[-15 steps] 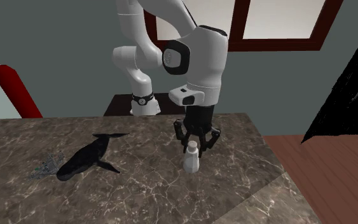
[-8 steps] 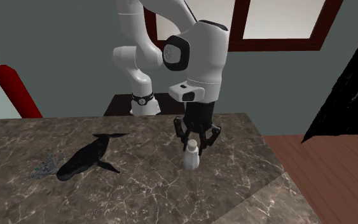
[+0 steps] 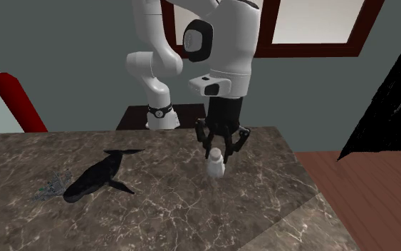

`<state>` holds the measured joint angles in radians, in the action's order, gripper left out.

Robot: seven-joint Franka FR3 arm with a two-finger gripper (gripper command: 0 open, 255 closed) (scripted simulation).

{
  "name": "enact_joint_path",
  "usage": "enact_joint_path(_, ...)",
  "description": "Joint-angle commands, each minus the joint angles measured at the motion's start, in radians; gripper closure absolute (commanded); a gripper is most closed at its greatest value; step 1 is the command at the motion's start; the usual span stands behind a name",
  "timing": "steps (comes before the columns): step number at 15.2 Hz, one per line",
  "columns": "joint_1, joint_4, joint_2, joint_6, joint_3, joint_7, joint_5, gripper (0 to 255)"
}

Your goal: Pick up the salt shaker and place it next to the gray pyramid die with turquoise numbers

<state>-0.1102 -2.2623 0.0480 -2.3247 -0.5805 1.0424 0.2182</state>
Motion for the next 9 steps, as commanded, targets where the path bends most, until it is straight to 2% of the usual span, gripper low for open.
enact_joint_path(1,0.001,0.012,0.019,0.026,0.001,-0.016,-0.019,255)
enact_joint_path(9,0.006,0.071,0.074,0.126,0.011,-0.067,-0.072,255)
